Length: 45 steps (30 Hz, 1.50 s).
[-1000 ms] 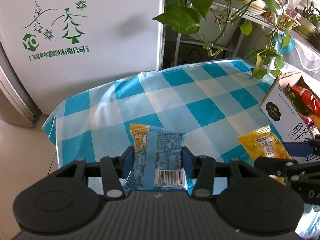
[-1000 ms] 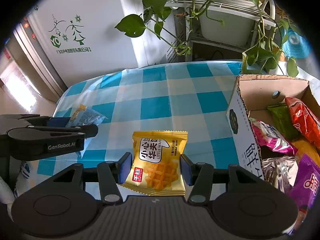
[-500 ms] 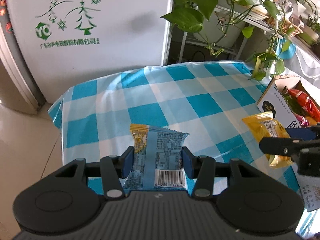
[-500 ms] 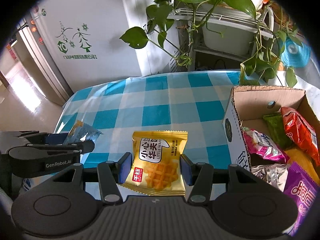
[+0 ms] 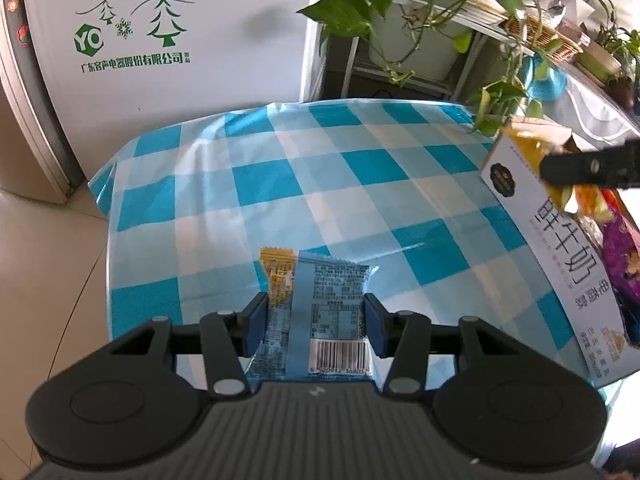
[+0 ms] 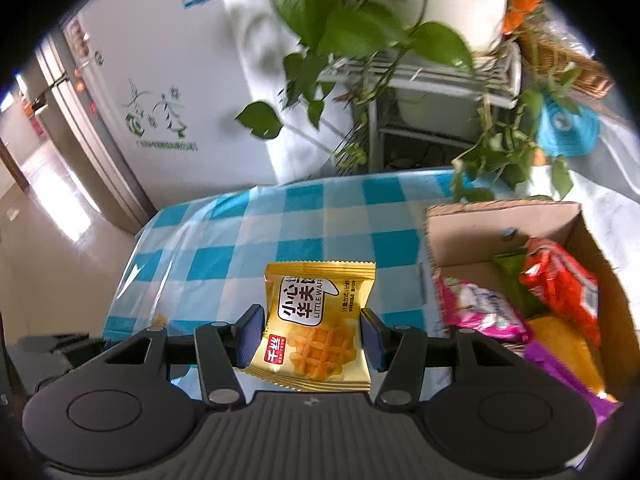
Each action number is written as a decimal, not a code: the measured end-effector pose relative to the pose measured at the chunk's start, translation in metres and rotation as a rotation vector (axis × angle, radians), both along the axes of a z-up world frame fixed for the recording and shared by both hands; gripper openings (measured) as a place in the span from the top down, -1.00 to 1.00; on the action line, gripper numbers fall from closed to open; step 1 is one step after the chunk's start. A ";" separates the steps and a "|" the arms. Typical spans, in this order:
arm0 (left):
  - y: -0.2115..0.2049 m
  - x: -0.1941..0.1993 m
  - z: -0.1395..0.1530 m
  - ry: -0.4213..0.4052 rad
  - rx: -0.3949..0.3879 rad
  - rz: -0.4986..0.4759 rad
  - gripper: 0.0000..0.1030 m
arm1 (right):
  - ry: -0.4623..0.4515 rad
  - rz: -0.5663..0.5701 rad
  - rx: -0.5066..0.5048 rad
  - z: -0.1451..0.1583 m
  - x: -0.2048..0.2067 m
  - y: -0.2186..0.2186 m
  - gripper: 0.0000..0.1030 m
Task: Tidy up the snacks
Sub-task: 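Carry the yellow cake packet with the right tool while the left carries the blue packet to the box, then open both grippers to drop the packets into the cardboard box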
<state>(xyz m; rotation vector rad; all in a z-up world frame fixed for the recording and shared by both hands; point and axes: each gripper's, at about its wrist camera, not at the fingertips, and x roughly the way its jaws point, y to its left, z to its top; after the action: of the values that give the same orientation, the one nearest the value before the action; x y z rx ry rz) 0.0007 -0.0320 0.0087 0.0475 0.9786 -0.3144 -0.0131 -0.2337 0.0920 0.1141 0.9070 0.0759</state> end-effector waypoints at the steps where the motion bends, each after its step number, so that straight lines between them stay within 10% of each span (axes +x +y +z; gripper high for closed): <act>1: -0.002 -0.003 0.001 0.002 -0.007 -0.001 0.05 | -0.008 -0.007 -0.001 0.003 -0.002 -0.005 -0.13; 45: -0.236 -0.077 0.068 -0.045 -0.234 -0.341 0.05 | -0.077 -0.311 0.067 0.037 -0.077 -0.176 -0.15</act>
<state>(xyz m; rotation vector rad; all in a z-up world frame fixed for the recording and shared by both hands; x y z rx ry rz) -0.0762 -0.2675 0.0770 0.0082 0.8821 -0.7368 -0.0900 -0.4093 0.1294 0.3110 0.8013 -0.1775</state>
